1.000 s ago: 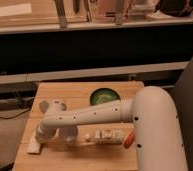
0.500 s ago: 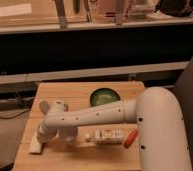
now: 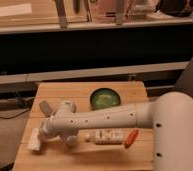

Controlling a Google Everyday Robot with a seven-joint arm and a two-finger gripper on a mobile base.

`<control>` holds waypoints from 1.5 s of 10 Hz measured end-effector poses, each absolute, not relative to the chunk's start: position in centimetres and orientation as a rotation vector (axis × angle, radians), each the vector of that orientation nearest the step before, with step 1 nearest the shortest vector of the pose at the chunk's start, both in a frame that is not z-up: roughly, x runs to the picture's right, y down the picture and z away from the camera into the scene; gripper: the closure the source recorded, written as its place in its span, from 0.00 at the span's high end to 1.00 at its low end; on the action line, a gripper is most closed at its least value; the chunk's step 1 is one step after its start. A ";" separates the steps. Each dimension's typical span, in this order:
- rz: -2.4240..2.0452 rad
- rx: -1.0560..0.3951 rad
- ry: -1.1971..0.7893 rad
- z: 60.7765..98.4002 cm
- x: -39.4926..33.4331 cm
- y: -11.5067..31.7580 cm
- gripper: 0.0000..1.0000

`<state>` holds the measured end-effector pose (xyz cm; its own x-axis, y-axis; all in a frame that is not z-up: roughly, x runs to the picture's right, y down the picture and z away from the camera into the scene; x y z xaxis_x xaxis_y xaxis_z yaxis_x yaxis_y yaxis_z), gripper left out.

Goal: Place the white sponge in the ceramic bowl

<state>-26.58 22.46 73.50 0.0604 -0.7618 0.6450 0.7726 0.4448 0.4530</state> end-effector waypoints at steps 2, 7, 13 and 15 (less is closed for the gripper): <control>-1.140 0.054 -0.967 72.3 -26.1 21.3 0.00; -1.081 0.198 -0.869 69.1 -22.9 15.9 0.00; -0.993 0.289 -0.738 69.1 -20.0 12.0 0.00; -0.968 0.295 -0.722 69.4 -19.6 11.8 0.00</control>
<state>-19.61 11.82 69.39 0.3604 -0.8306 0.4245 0.6437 0.5508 0.5313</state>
